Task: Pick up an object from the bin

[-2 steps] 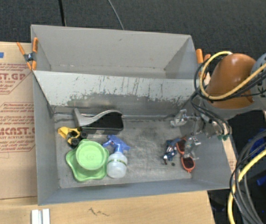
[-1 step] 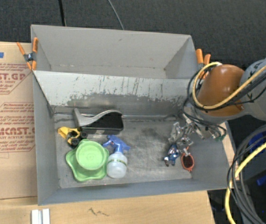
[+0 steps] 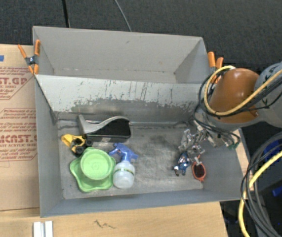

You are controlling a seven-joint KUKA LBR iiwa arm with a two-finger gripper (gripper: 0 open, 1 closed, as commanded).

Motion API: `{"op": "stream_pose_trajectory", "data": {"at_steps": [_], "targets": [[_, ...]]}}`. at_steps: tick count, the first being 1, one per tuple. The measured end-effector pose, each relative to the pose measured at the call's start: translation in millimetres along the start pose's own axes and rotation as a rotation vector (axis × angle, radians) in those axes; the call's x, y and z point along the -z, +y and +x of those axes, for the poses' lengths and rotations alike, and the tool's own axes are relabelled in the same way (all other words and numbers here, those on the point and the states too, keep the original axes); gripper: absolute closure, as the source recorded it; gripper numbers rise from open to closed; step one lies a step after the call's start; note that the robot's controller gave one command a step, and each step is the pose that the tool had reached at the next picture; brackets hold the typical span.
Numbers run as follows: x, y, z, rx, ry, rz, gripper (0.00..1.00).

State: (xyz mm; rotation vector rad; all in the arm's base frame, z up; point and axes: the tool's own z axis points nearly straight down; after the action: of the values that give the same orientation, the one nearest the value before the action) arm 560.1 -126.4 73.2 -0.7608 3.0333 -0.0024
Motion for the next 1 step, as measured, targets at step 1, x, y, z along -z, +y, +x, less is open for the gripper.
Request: {"op": "stream_pose_trajectory", "data": {"at_steps": [1], "targets": [[46.6, 12.9, 3.3, 0.013, 0.017, -0.010, 1.00]]}}
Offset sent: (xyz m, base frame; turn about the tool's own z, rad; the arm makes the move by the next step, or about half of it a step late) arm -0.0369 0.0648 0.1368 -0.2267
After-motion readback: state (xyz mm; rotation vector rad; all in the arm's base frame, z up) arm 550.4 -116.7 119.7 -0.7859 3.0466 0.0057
